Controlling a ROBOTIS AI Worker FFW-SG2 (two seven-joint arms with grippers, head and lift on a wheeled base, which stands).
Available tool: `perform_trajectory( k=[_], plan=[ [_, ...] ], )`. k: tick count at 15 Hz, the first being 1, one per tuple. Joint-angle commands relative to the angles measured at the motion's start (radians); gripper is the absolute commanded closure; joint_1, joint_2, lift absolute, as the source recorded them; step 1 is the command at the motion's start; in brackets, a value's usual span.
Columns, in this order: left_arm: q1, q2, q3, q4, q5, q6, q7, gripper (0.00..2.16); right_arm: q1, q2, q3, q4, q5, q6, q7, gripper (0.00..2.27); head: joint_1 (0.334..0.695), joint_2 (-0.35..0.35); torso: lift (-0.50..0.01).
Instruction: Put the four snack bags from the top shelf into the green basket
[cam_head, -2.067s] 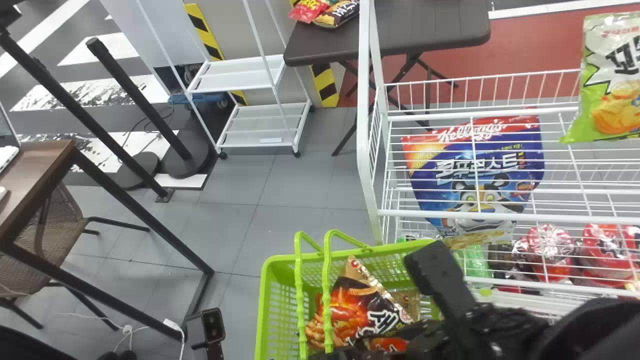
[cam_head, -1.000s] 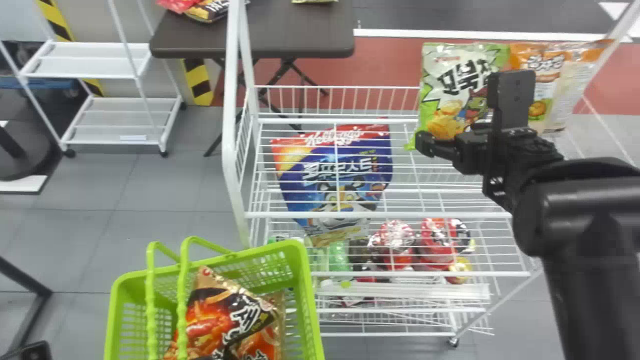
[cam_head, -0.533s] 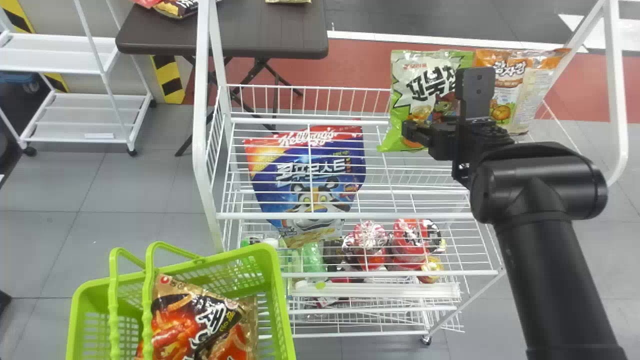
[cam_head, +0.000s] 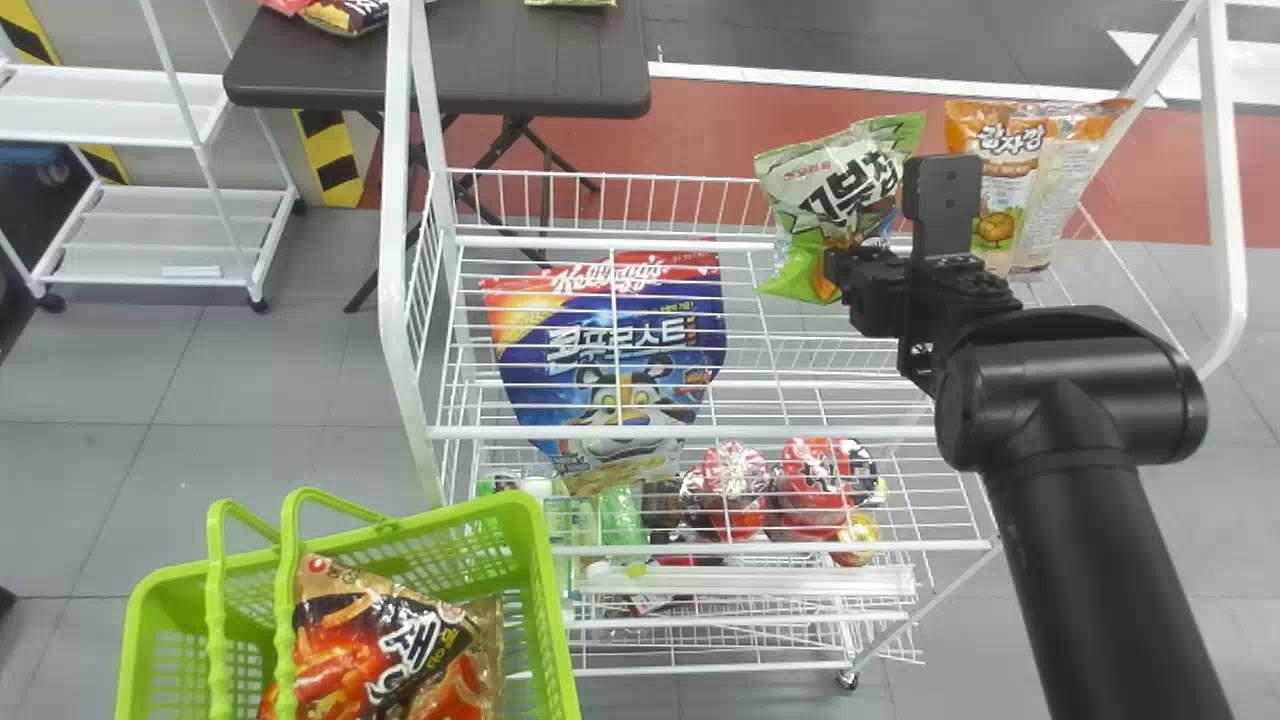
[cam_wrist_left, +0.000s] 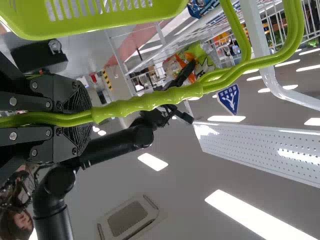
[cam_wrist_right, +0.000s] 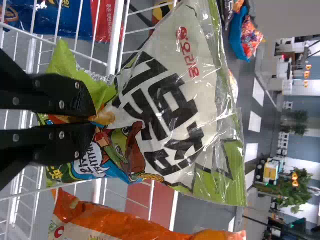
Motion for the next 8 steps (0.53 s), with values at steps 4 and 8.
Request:
perform_trajectory(
  k=[4, 8],
  plan=[
    [0.002, -0.003, 0.004, 0.001, 0.001, 0.000, -0.010, 2.15, 0.214, 0.000, 0.022, -0.388, -0.075, 0.079, 0.055, 2.25, 0.695, -0.068, 0.000],
    [-0.001, -0.003, 0.004, -0.001, -0.001, 0.000, -0.010, 2.15, 0.466, -0.002, 0.083, -0.778, -0.187, 0.294, 0.067, 2.25, 0.695, 0.019, 0.000]
  ],
)
